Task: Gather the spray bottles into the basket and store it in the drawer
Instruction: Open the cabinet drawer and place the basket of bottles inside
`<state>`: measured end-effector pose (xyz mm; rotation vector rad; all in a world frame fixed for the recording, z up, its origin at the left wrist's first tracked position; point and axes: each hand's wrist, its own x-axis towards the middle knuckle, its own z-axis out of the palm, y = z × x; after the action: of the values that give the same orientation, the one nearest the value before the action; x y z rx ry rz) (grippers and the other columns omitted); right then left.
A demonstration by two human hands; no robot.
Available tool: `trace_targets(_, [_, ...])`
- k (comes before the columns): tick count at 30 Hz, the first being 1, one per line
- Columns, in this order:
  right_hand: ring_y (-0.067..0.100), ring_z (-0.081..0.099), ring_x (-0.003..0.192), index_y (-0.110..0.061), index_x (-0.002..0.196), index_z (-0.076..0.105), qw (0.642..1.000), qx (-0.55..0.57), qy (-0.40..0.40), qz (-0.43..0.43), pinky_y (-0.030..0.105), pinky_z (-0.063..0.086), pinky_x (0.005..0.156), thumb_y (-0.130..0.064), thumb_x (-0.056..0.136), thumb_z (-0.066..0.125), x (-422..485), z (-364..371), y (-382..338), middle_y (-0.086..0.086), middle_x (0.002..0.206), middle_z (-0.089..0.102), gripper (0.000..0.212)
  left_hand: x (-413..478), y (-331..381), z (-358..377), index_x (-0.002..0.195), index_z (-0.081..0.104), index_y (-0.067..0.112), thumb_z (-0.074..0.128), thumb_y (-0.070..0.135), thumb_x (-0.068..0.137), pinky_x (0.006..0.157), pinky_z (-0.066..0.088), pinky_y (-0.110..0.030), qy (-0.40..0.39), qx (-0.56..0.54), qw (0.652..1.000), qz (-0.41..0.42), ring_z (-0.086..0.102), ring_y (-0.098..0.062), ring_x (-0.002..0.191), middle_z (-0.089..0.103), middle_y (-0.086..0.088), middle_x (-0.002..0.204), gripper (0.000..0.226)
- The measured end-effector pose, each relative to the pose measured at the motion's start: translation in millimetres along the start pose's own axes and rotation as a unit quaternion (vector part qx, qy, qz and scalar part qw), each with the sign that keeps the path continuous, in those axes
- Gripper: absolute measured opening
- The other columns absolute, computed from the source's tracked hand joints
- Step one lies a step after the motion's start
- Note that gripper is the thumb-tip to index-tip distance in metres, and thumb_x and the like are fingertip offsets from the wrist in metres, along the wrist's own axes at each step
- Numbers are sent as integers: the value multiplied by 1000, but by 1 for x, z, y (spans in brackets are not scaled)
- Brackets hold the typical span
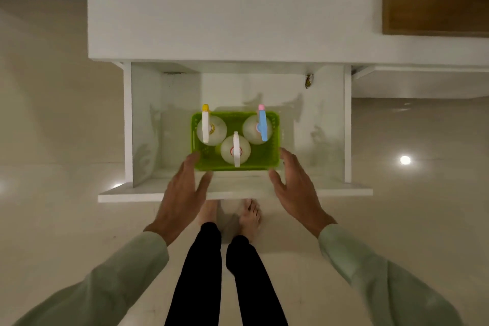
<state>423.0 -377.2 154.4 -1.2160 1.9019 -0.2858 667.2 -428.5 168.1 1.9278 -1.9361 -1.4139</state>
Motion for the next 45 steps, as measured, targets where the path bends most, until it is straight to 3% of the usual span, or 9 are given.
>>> trace_targets(4, [26, 54, 120, -19, 146, 41, 972, -153, -135, -114, 45, 43, 98, -64, 96, 33, -28, 6, -4, 3, 138, 55, 68, -28, 4, 13, 145, 40, 27, 37, 61, 94, 110, 35, -45, -115, 180, 973, 86, 54, -20, 129, 55, 1, 144, 61])
trace_targets(10, [27, 62, 97, -22, 125, 58, 926, -311, -92, -191, 41, 47, 80, -33, 99, 53, -22, 18, 6, 0, 114, 64, 29, -18, -6, 15, 137, 55, 28, 54, 27, 97, 105, 38, -41, -99, 243, 955, 138, 57, -23, 126, 61, 3, 137, 40])
trace_targets(19, [25, 62, 90, -21, 119, 62, 928, -320, 0, -192, 40, 45, 78, -25, 99, 56, 4, 15, -6, -3, 105, 68, 21, 12, 2, 5, 133, 59, 26, 54, 28, 98, 103, 41, -41, -47, 264, 950, 161, 60, -24, 121, 65, 2, 132, 36])
trace_targets(25, [27, 63, 102, -19, 120, 65, 926, -323, 31, -193, 40, 45, 82, -22, 99, 57, 40, -2, -20, 0, 113, 69, 23, 44, 24, -7, 114, 72, 14, 72, 18, 86, 89, 54, -43, 26, 262, 946, 190, 71, -29, 100, 75, -5, 110, 28])
trace_targets(29, [35, 52, 131, -11, 134, 61, 929, -296, 101, -200, 50, 45, 101, -17, 89, 71, 65, -13, -33, 15, 140, 57, 46, 71, 38, -16, 117, 70, 14, 78, 17, 80, 96, 49, -45, 90, 240, 947, 194, 66, -32, 111, 71, -7, 119, 38])
trace_targets(35, [37, 10, 154, -17, 158, 25, 917, -302, 156, -210, 57, 20, 121, -24, 81, 79, 107, -36, -60, 19, 167, 11, 95, 118, 59, -40, 152, 28, 18, 85, 35, 68, 121, 20, -49, 165, 303, 912, 223, 19, -34, 149, 21, -13, 162, 103])
trace_targets(39, [36, -4, 155, -20, 161, 8, 900, -335, 166, -224, 59, 13, 123, -31, 83, 77, 140, -49, -68, 19, 168, -2, 104, 148, 67, -54, 157, 9, 19, 75, 42, 79, 123, 9, -55, 150, 341, 901, 224, -2, -33, 153, 1, -13, 166, 105])
trace_targets(42, [35, -3, 155, -20, 161, 7, 894, -348, 164, -229, 57, 11, 124, -32, 89, 70, 160, -55, -69, 18, 168, -1, 96, 162, 71, -60, 155, 20, 18, 70, 36, 86, 121, 15, -54, 149, 347, 899, 223, 8, -34, 153, 12, -13, 165, 87])
trace_targets(45, [37, 18, 151, -20, 159, 19, 882, -372, 180, -227, 55, 23, 120, -32, 91, 70, 175, -59, -71, 17, 166, 17, 86, 173, 82, -63, 138, 47, 17, 77, 27, 80, 112, 32, -52, 187, 329, 898, 224, 35, -35, 140, 41, -12, 151, 66])
